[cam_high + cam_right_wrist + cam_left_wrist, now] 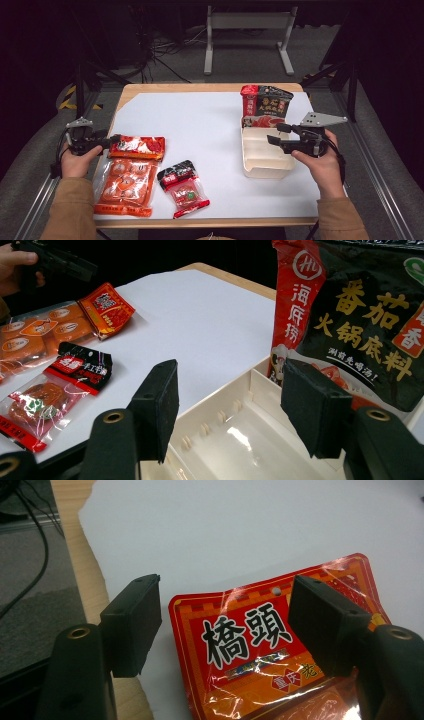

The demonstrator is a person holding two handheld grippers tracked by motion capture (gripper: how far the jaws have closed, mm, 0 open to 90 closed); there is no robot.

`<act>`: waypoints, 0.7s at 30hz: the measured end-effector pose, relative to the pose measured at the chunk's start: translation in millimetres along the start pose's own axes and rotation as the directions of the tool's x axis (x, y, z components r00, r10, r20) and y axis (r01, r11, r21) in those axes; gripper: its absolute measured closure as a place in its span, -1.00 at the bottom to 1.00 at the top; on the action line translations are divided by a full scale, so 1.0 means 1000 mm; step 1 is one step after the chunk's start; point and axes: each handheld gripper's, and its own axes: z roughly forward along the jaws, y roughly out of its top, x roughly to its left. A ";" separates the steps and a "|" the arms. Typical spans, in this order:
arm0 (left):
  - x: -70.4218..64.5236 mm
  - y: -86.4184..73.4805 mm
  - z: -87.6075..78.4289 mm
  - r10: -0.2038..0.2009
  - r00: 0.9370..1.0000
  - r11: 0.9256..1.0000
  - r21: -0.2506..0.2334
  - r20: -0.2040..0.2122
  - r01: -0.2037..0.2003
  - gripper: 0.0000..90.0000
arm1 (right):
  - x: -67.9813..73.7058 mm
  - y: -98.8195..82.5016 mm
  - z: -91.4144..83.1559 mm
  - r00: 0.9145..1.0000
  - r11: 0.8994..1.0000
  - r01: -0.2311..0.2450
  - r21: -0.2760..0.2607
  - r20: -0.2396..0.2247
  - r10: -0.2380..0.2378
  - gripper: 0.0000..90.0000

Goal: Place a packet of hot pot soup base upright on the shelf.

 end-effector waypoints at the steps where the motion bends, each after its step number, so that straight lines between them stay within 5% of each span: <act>1: 0.001 -0.001 0.002 -0.002 1.000 1.000 0.009 0.000 0.002 -0.33 | 0.000 0.000 0.000 1.000 1.000 -0.001 0.001 -0.003 0.001 -0.10; 6: 0.007 -0.006 0.010 -0.033 0.999 0.999 0.039 0.000 0.033 -0.35 | -0.002 -0.003 0.002 1.000 1.000 -0.007 0.008 -0.004 0.007 -0.11; 21: 0.006 -0.010 0.026 -0.035 0.999 0.988 0.154 0.033 0.029 -0.41 | -0.003 -0.005 0.007 1.000 1.000 -0.016 0.023 -0.016 0.016 -0.12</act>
